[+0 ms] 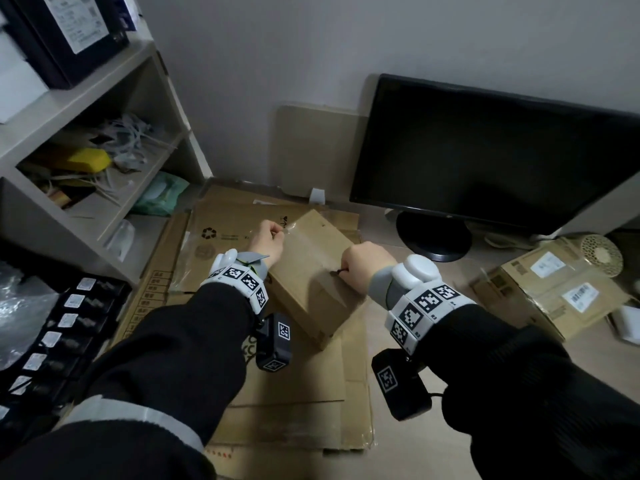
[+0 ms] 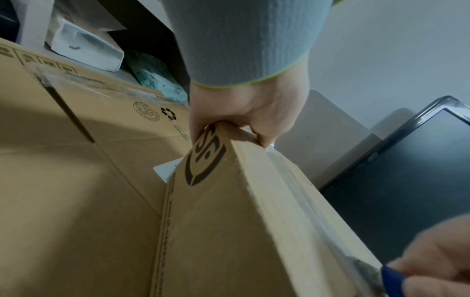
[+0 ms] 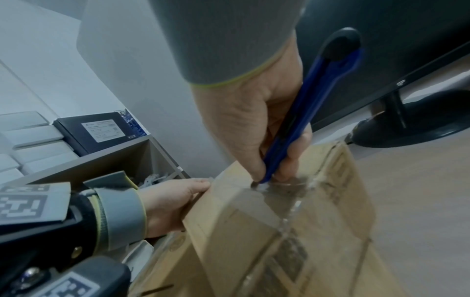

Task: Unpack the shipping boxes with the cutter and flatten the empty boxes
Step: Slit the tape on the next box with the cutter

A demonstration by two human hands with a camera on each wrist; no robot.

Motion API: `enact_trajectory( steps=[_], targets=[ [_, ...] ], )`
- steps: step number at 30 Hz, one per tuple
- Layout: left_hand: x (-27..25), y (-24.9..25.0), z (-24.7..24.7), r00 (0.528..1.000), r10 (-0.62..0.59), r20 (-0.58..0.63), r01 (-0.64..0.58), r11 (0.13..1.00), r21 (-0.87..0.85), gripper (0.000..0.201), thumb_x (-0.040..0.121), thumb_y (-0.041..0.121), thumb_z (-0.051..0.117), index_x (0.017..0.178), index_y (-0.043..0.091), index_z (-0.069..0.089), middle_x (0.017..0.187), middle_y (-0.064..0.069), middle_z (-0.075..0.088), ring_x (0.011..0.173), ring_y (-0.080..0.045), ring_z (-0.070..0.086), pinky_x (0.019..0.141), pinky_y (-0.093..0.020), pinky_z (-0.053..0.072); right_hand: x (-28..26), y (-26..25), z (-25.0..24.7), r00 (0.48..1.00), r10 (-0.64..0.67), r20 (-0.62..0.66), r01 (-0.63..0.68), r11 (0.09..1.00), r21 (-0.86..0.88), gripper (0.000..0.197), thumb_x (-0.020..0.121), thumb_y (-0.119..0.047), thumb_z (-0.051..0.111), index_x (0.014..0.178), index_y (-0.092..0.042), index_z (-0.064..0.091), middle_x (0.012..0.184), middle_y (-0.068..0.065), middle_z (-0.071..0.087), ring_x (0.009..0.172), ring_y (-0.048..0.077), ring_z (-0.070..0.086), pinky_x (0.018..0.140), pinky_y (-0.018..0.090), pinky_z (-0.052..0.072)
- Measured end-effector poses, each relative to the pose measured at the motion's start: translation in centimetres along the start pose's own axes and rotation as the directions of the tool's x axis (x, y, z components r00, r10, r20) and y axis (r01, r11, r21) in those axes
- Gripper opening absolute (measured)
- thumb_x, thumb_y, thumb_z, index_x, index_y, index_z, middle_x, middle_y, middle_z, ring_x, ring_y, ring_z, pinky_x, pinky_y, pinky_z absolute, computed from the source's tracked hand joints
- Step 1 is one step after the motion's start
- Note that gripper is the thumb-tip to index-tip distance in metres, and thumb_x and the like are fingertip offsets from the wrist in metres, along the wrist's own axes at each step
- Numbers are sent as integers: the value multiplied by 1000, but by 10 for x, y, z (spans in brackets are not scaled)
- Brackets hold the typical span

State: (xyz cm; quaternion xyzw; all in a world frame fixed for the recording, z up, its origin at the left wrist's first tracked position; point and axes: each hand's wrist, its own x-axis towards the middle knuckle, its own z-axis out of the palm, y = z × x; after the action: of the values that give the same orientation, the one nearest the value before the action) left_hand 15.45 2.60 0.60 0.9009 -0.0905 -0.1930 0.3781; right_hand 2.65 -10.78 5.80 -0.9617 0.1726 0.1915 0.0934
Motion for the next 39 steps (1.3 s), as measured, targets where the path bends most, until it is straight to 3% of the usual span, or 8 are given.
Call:
enact_trajectory(
  steps=[2, 4, 7, 9, 21, 27, 34, 39],
  targets=[
    [-6, 5, 1, 1000, 14, -22, -14, 1000, 13, 13, 100, 15, 41, 112, 12, 44, 109, -12, 52, 112, -33, 51, 79, -31, 36, -7, 9, 4, 1000, 5, 9, -5, 1000, -9, 22, 92, -24, 52, 92, -8, 68, 87, 10, 63, 80, 29, 59, 66, 29, 42],
    [-15, 10, 5, 987, 135, -84, -121, 980, 155, 20, 97, 14, 44, 117, 13, 45, 125, -11, 47, 129, -32, 36, 103, -39, 31, -11, 17, 6, 1000, 20, 5, -20, 1000, -3, 23, 92, -26, 53, 94, -9, 68, 90, 11, 64, 82, 29, 60, 67, 29, 42],
    [-29, 12, 19, 898, 439, 16, -394, 788, 473, 22, 95, 23, 47, 117, 24, 54, 149, -2, 32, 144, -25, 9, 115, -52, -6, -12, 26, 8, 999, 36, 1, -36, 999, 27, 24, 92, -28, 53, 98, -10, 68, 98, 11, 66, 92, 32, 62, 69, 28, 41],
    [-35, 11, 27, 837, 529, 138, -510, 664, 547, 19, 95, 32, 48, 109, 30, 59, 148, 1, 34, 145, -23, 6, 112, -54, -14, -13, 30, 9, 1000, 27, -9, -26, 999, 45, 24, 93, -30, 52, 102, -12, 65, 103, 11, 66, 96, 31, 60, 70, 28, 39],
    [-37, 33, 44, 910, 322, 262, -414, 762, 498, 26, 95, 36, 38, 94, 31, 63, 152, 5, 22, 146, -20, -1, 114, -58, -11, -26, 43, 24, 998, 61, 26, -67, 925, 373, 25, 97, -24, 46, 114, -9, 56, 113, 14, 63, 101, 30, 57, 79, 31, 42],
    [-29, 41, 42, 917, 278, 286, -379, 831, 407, 30, 94, 32, 41, 90, 31, 71, 153, 10, 21, 146, -16, 1, 113, -55, -12, -20, 42, 25, 980, 174, 92, -196, 796, 572, 16, 96, -25, 43, 103, -16, 54, 95, 6, 58, 89, 25, 54, 74, 27, 38],
    [-30, 32, 42, 909, 325, 262, -407, 830, 381, 23, 82, 31, 61, 61, 23, 54, 149, 12, 28, 146, -17, 4, 113, -57, -8, -24, 39, 26, 966, 252, 50, -241, 820, 519, 30, 89, -40, 56, 104, -16, 47, 98, 4, 56, 89, 25, 53, 72, 28, 38],
    [-31, 33, 41, 914, 320, 251, -394, 847, 356, 21, 76, 24, 59, 58, 22, 51, 148, 14, 29, 145, -16, 4, 112, -57, -9, -28, 33, 25, 972, 230, 43, -222, 848, 481, 34, 99, -34, 36, 120, -9, 41, 111, 16, 59, 94, 33, 55, 73, 32, 36]
  ],
)
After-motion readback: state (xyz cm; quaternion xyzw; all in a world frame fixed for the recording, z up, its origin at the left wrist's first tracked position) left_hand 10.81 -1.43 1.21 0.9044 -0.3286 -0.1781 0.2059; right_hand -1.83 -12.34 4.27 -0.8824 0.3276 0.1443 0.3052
